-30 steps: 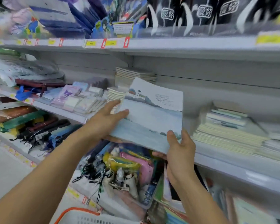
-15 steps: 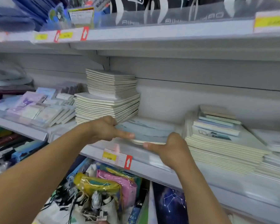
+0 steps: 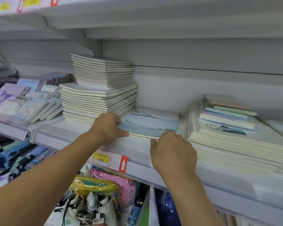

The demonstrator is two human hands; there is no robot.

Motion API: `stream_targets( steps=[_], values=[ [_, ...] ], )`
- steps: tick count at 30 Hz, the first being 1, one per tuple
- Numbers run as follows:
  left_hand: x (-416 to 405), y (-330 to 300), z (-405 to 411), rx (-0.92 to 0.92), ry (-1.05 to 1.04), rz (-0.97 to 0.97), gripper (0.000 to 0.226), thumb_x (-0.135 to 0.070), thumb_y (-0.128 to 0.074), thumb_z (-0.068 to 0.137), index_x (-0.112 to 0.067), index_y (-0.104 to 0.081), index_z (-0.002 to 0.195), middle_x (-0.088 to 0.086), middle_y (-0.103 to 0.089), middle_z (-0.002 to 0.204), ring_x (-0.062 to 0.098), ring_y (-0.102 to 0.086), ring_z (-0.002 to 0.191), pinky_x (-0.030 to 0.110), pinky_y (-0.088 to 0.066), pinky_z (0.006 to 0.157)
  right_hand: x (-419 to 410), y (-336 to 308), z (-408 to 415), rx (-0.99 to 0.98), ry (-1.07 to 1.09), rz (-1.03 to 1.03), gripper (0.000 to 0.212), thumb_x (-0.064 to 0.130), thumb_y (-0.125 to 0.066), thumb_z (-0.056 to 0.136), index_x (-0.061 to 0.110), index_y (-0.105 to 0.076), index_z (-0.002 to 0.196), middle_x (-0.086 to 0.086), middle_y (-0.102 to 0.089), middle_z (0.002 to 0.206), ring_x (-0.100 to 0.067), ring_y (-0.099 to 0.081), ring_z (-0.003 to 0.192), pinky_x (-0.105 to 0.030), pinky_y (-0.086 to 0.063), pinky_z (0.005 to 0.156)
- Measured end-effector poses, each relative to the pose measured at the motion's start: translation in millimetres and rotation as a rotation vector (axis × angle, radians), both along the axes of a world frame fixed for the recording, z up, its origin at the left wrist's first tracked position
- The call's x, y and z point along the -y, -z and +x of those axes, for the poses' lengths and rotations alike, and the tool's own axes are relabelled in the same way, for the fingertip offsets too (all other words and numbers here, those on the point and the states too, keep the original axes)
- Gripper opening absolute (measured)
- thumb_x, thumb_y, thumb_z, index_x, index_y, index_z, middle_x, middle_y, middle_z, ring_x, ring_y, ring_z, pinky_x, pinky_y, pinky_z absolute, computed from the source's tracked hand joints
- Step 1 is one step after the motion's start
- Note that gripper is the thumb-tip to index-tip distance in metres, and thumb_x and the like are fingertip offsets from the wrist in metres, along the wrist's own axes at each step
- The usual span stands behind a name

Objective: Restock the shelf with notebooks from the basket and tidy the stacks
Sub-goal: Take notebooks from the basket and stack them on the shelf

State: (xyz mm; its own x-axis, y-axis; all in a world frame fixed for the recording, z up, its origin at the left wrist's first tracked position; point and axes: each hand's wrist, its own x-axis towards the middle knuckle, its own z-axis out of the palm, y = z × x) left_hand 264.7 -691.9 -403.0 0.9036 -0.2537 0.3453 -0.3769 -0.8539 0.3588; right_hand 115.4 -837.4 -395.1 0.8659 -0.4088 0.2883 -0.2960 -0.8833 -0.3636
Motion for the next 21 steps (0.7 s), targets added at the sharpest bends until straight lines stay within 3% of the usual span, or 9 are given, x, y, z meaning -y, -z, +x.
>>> stream_targets(
  steps=[3, 8, 13, 15, 17, 19, 21],
  values=[
    [2.6, -0.2, 0.1, -0.044, -0.017, -0.047, 0.046, -0.04, -0.083, 0.071, -0.009, -0.071, 0.103, 0.003, -0.061, 0.086, 0.02, -0.055, 0.082, 0.027, -0.04, 0.069, -0.4, 2.2, -0.9, -0.019, -0.002, 0.025, 0.035, 0.045, -0.044, 0.101, 0.014, -0.059, 0.104, -0.003, -0.062, 0.104, -0.026, -0.062, 0.098, -0.029, -0.035, 0.068],
    [0.5, 1.6, 1.7, -0.078, -0.026, -0.08, 0.044, -0.04, -0.086, 0.068, -0.005, -0.072, 0.09, 0.001, -0.055, 0.073, 0.022, -0.054, 0.074, 0.027, -0.038, 0.063, 0.8, 1.7, -2.4, -0.054, -0.005, 0.111, 0.034, 0.047, -0.045, 0.099, 0.018, -0.046, 0.081, 0.002, -0.05, 0.084, -0.024, -0.054, 0.082, -0.029, -0.037, 0.067],
    [-0.3, 0.7, -1.2, -0.106, -0.029, -0.006, 0.041, -0.045, -0.08, 0.073, -0.01, -0.068, 0.092, 0.01, -0.067, 0.095, 0.023, -0.059, 0.083, 0.027, -0.045, 0.071, 1.3, 2.0, -5.0, -0.03, 0.008, 0.121, 0.035, 0.046, -0.049, 0.098, 0.018, -0.046, 0.077, 0.001, -0.051, 0.081, -0.022, -0.048, 0.075, -0.029, -0.037, 0.066],
    [-7.3, -4.1, -8.8, -0.071, -0.029, -0.005, 0.048, -0.048, -0.078, 0.075, -0.011, -0.069, 0.104, 0.009, -0.069, 0.104, 0.024, -0.063, 0.092, 0.033, -0.052, 0.082, -2.8, -3.0, -12.8, 0.053, 0.015, 0.112, 0.033, 0.043, -0.052, 0.097, 0.018, -0.046, 0.077, -0.002, -0.058, 0.087, -0.024, -0.048, 0.074, -0.029, -0.036, 0.064],
    [-23.1, -12.1, -27.1, 0.06, -0.031, -0.077, 0.051, -0.05, -0.076, 0.076, -0.015, -0.067, 0.112, 0.005, -0.07, 0.103, 0.023, -0.065, 0.095, 0.037, -0.053, 0.087, -11.6, -5.8, -23.2, 0.249, 0.014, 0.033, 0.024, 0.039, -0.053, 0.097, 0.015, -0.06, 0.095, -0.006, -0.065, 0.098, -0.028, -0.059, 0.082, -0.03, -0.038, 0.065],
    [-46.9, -14.0, -60.9, 0.201, 0.004, -0.21, 0.036, -0.046, -0.073, 0.08, -0.018, -0.069, 0.104, -0.001, -0.071, 0.09, 0.017, -0.066, 0.086, 0.035, -0.055, 0.082, -29.2, -2.5, -33.7, 0.493, -0.087, -0.02, 0.026, 0.036, -0.054, 0.096, 0.016, -0.066, 0.108, -0.003, -0.07, 0.099, -0.026, -0.065, 0.089, -0.032, -0.046, 0.07],
    [-76.8, -1.0, -104.1, 0.206, 0.035, -0.276, 0.024, -0.039, -0.071, 0.083, -0.018, -0.069, 0.095, -0.005, -0.069, 0.08, 0.012, -0.066, 0.076, 0.029, -0.054, 0.075, -56.5, 14.1, -45.2, 0.547, -0.275, 0.052, 0.025, 0.038, -0.053, 0.094, 0.02, -0.069, 0.099, 0.002, -0.071, 0.089, -0.022, -0.066, 0.083, -0.034, -0.052, 0.072]
  ],
)
